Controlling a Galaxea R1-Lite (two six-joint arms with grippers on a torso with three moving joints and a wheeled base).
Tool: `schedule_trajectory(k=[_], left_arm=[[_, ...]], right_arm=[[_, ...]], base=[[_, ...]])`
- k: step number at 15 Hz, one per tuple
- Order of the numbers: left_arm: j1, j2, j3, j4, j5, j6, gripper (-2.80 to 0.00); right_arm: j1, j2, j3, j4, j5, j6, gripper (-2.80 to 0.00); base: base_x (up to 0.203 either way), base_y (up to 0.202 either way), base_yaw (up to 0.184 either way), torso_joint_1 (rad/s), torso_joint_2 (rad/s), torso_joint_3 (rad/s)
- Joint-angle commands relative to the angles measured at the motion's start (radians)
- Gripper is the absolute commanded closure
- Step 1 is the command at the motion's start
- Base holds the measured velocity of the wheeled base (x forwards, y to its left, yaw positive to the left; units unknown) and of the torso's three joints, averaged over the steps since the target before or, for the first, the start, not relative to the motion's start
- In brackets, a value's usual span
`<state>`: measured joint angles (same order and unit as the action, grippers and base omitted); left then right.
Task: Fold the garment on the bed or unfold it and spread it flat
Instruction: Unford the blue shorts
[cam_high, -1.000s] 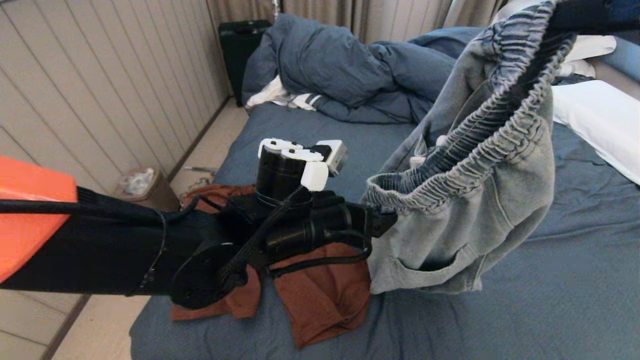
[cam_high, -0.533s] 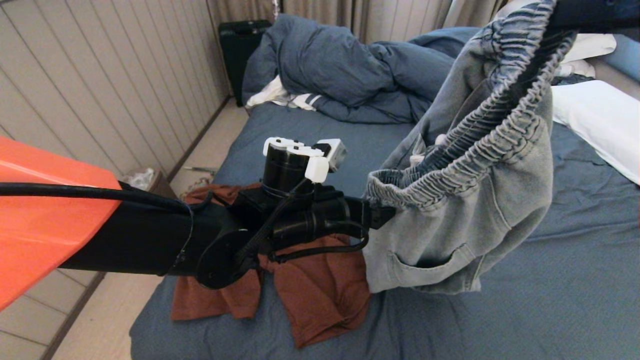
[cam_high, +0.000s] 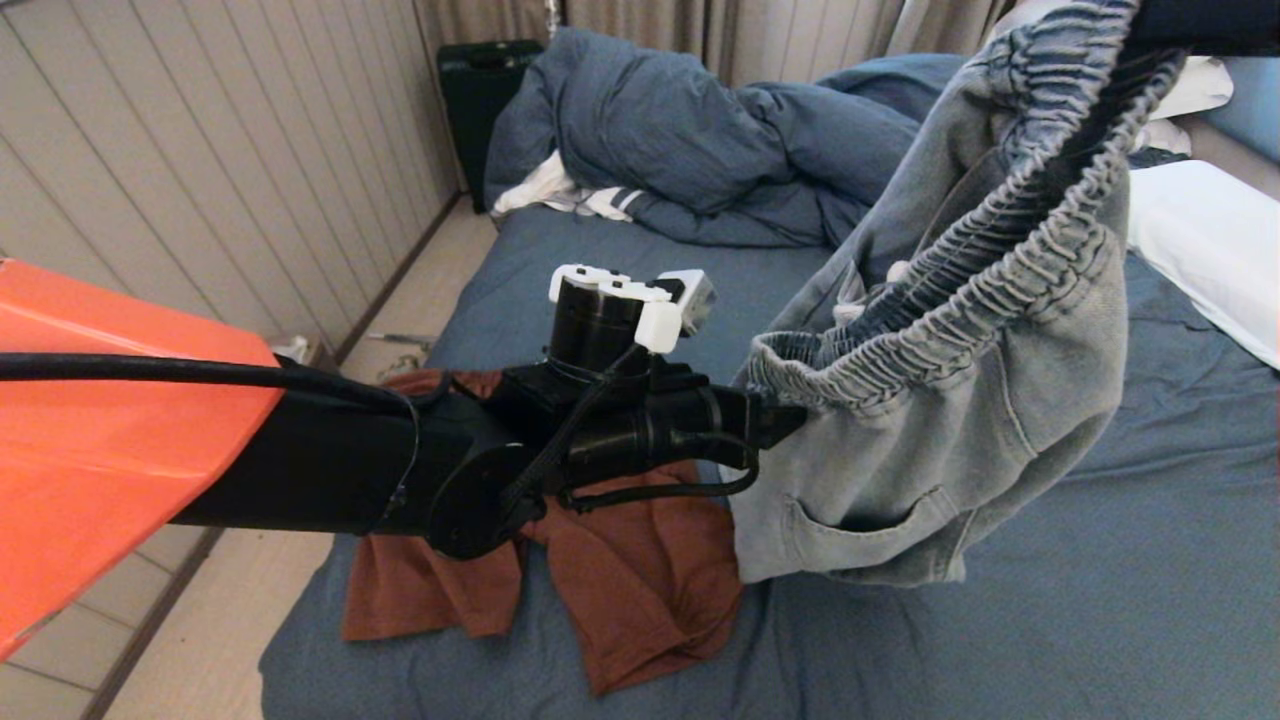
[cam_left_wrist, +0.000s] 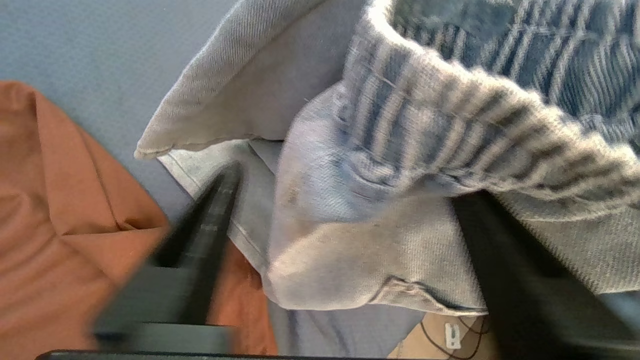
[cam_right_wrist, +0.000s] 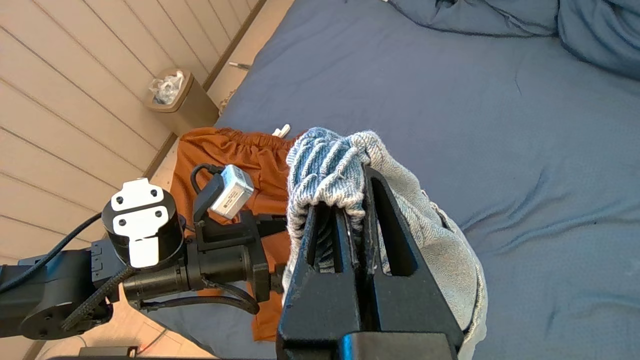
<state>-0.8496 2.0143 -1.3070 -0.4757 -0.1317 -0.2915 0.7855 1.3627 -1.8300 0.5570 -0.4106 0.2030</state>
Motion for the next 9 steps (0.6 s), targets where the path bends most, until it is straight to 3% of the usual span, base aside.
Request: schedule_trajectory(k=[1, 6, 9], left_arm=[[0.0, -0.004, -0.001, -0.004, 0.0, -0.003, 0.0], [-0.002, -0.052, 0.011, -0.003, 0.0, -0.005, 0.0], [-0.002, -0.159, 0.026, 0.026, 0.0, -0.009, 0.0]], right_arm=[[-0.002, -0.001, -0.002, 0.003, -0.002, 0.001, 0.0], [-0.014, -0.002, -0.003, 0.001, -0.004, 0.001, 0.0], [-0.084, -0.006, -0.003, 0.003, -0.004, 0.001, 0.0]], base=[[0.0, 0.0, 0.0, 0.0, 0.0, 0.0], [0.0, 0.0, 0.0, 0.0, 0.0, 0.0], [0.0, 0.0, 0.0, 0.0, 0.0, 0.0]])
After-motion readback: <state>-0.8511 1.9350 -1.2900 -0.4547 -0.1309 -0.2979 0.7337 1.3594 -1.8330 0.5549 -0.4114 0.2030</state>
